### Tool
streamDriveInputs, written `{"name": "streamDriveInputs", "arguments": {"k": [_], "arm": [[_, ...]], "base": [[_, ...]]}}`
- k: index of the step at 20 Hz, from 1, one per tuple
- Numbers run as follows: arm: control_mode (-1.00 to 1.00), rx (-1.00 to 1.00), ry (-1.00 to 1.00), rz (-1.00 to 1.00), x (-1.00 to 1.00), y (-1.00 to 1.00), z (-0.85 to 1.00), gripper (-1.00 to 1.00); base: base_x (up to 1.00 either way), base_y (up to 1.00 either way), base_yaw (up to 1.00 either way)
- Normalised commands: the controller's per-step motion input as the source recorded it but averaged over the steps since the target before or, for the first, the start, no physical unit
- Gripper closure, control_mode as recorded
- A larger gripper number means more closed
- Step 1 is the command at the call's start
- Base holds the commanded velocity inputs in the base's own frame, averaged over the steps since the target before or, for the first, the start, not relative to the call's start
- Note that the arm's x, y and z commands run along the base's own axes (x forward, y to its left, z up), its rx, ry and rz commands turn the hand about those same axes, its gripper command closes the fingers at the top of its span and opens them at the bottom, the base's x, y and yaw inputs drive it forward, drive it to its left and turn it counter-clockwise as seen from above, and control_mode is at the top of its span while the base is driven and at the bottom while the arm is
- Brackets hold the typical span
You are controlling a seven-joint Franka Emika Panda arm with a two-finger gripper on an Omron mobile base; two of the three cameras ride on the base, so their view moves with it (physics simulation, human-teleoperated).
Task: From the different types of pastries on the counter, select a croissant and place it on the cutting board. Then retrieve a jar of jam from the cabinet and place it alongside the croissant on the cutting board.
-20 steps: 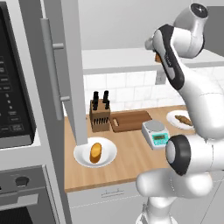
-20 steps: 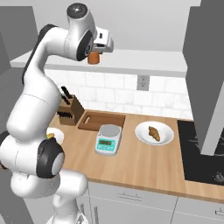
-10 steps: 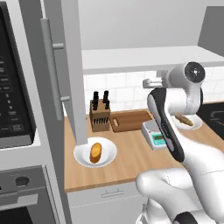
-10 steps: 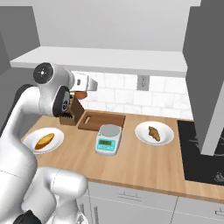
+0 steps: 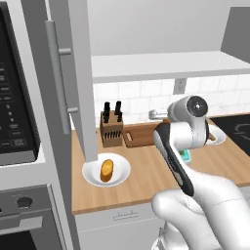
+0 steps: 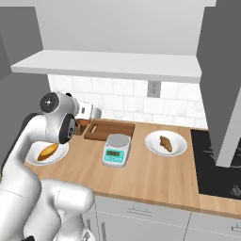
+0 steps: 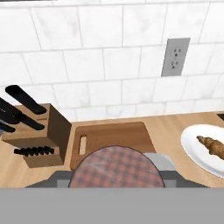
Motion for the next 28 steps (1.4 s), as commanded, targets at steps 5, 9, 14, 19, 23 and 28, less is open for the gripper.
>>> {"name": "streamDriveInputs", "arguments": {"k": [5,9,14,19,23,28], "arm": [[-1.0,0.07,0.2,0.01,0.32,0.31,-0.24,1.0],[-1.0,0.11,0.07,0.0,0.46,0.0,-0.57,1.0],[-1.0,0.11,0.01,-0.01,-0.29,0.1,-0.53,1.0],[-1.0,0.06,0.0,-0.04,-0.7,0.01,-0.75,1.0],[-1.0,0.07,-0.01,-0.02,0.67,0.0,0.05,1.0],[-1.0,0.0,-0.12,-0.08,0.97,0.03,0.22,1.0]], "base": [[0.0,0.0,0.0],[0.0,0.0,0.0],[0.0,0.0,0.0],[0.0,0.0,0.0],[0.0,0.0,0.0],[0.0,0.0,0.0]]}}
